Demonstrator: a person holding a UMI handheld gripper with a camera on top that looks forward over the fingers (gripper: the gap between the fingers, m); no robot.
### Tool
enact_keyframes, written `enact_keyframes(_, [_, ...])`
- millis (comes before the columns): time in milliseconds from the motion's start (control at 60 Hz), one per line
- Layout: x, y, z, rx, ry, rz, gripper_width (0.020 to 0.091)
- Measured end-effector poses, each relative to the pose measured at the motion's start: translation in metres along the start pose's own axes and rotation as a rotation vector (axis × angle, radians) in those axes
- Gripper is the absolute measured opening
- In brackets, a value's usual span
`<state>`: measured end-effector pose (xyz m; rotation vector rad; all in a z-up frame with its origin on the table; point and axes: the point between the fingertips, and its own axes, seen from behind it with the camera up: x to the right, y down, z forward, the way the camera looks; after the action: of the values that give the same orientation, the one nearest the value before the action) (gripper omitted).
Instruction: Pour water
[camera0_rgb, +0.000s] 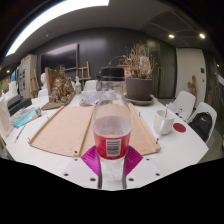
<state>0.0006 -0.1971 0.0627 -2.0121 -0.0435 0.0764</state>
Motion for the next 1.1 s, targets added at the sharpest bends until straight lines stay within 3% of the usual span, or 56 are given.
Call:
enact_keyframes(150, [-0.009,-0.026,-0.010,0.010,-0.035,-0.002,0.0261])
enact_keyframes(450, [-0.006,-0.151,-0.002,0.070,-0.277,0.444,0.0258])
enact_keyframes(700, [0.027,-0.195,0.043,-0.044,-0.499,1.147,0.0256])
enact_keyframes(1100, [0.053,-0.168,0.088,-0.264,-0.619,1.762,0.0257])
